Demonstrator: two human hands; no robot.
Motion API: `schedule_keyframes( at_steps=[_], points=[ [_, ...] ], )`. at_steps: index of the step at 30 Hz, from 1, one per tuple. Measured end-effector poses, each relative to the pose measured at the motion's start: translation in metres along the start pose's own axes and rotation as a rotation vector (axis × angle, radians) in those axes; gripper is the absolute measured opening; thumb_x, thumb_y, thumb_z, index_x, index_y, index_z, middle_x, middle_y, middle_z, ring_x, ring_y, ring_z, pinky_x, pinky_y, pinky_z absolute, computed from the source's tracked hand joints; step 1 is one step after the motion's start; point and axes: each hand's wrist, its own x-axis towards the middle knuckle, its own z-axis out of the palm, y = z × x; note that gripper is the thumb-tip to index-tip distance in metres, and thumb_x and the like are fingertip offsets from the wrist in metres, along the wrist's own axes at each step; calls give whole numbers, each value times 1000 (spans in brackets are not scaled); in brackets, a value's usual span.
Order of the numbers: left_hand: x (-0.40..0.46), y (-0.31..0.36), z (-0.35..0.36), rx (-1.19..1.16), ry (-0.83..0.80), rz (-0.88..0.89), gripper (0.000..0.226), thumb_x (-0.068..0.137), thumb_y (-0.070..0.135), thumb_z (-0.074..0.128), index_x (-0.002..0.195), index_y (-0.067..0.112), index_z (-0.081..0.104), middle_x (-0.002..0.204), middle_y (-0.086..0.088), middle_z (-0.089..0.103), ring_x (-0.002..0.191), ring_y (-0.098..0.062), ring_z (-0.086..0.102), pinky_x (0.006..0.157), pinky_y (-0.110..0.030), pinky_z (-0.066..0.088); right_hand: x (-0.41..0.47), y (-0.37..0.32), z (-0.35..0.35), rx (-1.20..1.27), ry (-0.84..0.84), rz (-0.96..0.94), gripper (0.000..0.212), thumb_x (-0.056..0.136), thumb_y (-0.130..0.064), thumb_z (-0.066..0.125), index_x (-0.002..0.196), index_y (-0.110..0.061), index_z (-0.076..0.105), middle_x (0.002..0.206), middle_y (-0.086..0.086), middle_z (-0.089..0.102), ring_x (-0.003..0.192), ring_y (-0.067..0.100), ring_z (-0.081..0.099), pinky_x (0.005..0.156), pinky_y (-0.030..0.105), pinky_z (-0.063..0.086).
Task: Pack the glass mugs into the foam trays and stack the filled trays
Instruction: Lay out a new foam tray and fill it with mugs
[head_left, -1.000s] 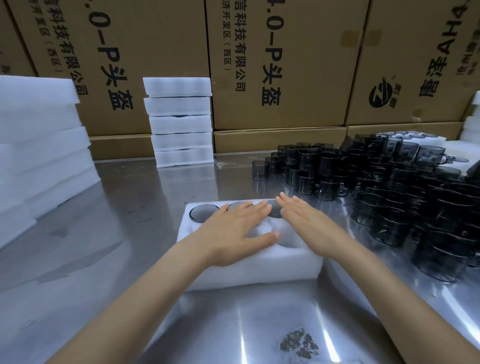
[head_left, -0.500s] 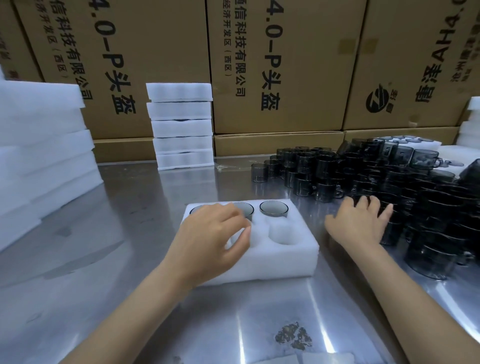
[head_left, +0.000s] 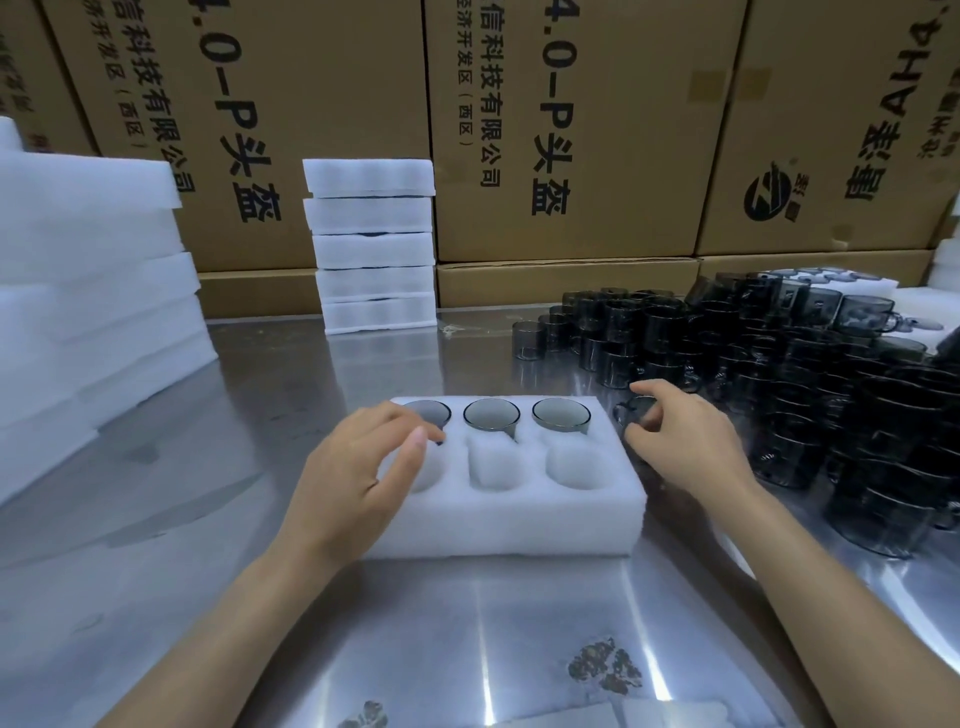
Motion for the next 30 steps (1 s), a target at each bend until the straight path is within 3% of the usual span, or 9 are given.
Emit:
schedule_keyframes(
  at_steps=[2, 5, 8, 10, 14, 17, 23, 27, 30],
  points=[
    [0, 0, -1, 11, -2, 8, 41, 94, 43, 30, 90, 28, 68, 96, 21, 60, 94, -4, 54, 82, -21, 39, 0, -2, 1, 27, 21, -29, 47, 82, -22, 58, 128, -27, 53, 80, -19, 56, 98, 15, 44, 85, 35, 38],
    [3, -1, -3, -12, -29, -13, 41, 92, 45, 31, 93, 28, 68, 100, 18, 59, 98, -5, 54, 86, -22, 38, 0, -1, 2, 4, 71, -18, 48, 83, -32, 61, 130, -27, 51, 110, -7, 51, 113, 17, 33, 91, 38, 37],
    [4, -3, -6, -99, -121, -85, 44, 83, 55, 36, 107, 32, 64, 118, 20, 54, 116, 3, 45, 98, -14, 30, -1, 2, 4, -5, -64, 62, 61, 83, -39, 62, 139, -28, 40, 134, -1, 39, 126, 22, 27, 94, 41, 37],
    [4, -5, -7, -195, -218, -149, 51, 74, 61, 42, 118, 38, 57, 130, 30, 43, 127, 10, 31, 100, -4, 20, 1, 5, 6, -28, -142, 90, 65, 84, -38, 62, 142, -28, 35, 140, 1, 39, 127, 27, 36, 94, 40, 38],
    [1, -13, -18, -289, -472, -243, 77, 58, 68, 62, 130, 58, 34, 142, 43, 13, 134, 19, 8, 106, -15, 15, 2, 5, 4, 32, -24, 121, 59, 77, -42, 70, 130, -29, 47, 124, 1, 50, 111, 24, 52, 81, 35, 41],
    [-2, -20, -22, -185, -591, -217, 92, 51, 68, 70, 130, 63, 23, 142, 46, 2, 134, 20, 0, 109, -19, 16, 0, 2, -1, 182, 151, 129, 50, 73, -46, 72, 117, -32, 53, 112, -2, 48, 95, 20, 56, 73, 31, 39],
    [-6, -23, -10, -69, -459, -180, 84, 46, 71, 67, 121, 65, 29, 138, 41, 10, 134, 6, 13, 108, -21, 18, -5, -20, -5, 461, 336, -9, 43, 75, -44, 73, 112, -33, 53, 104, -8, 47, 83, -8, 53, 75, 23, 40],
    [-1, -23, 6, -30, -351, -168, 84, 49, 71, 65, 125, 58, 32, 137, 32, 20, 133, 0, 20, 105, -19, 19, -7, -44, -3, 630, 341, -115, 48, 75, -36, 74, 118, -33, 53, 103, -13, 46, 89, -12, 52, 74, 9, 39],
    [2, -22, 15, -121, -307, -201, 94, 54, 63, 71, 137, 44, 31, 142, 34, 19, 134, 9, 17, 103, -8, 18, -8, -63, 2, 674, 302, -221, 53, 74, -36, 75, 121, -31, 53, 104, -13, 47, 93, -10, 53, 77, 4, 40]
  ],
)
